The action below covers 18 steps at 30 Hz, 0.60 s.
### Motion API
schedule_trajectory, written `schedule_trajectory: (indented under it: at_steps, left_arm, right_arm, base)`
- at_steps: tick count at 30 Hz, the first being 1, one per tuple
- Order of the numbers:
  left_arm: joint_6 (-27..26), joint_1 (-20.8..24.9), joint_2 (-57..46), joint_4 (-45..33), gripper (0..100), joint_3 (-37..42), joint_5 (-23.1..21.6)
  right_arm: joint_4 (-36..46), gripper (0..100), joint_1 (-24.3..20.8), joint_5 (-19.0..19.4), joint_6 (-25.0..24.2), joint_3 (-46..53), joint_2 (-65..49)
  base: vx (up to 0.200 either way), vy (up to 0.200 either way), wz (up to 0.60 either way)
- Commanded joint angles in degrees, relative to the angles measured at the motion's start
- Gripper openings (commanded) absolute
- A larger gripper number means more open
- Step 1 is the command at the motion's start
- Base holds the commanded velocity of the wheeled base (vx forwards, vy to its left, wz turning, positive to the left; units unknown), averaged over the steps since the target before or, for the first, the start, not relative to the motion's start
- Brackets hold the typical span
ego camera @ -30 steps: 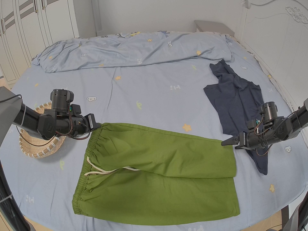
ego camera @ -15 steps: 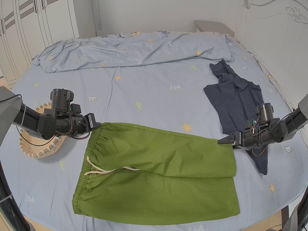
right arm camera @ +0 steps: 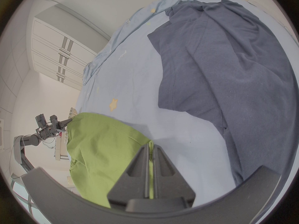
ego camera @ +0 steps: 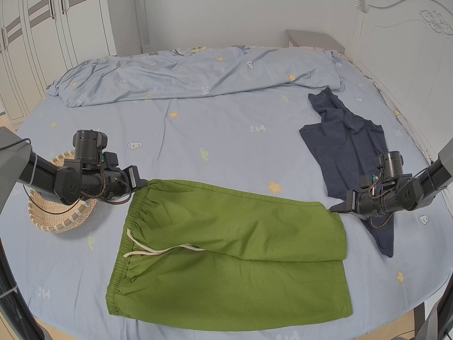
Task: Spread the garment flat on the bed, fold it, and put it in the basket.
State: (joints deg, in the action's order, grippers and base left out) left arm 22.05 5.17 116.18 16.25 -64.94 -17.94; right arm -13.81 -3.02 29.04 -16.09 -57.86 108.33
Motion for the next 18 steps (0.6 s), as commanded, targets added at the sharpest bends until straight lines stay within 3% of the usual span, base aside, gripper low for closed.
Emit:
schedule_trajectory:
  at_steps: [1, 12, 18]
  left_arm:
    - [0.0, -0.2, -0.1, 0.0, 0, 0.0, 0.0]
    - [0.0, -1.7, -0.5, 0.0, 0, -0.3, 0.0]
    - [0.0, -3.1, -2.4, 0.0, 0, -0.4, 0.0]
  right_arm:
    - [0.0, 0, 0.3, 0.1, 0.0, -0.1, 0.0]
    - [0.0, 0, -0.4, -0.7, 0.4, -0.1, -1.2]
    - [1.2, 0, -5.4, -7.8, 0.8, -5.8, -3.3]
  base:
    - [0.0, 0.0, 0.0]
    - [0.0, 0.0, 0.0]
    - [0.0, 0.0, 0.0]
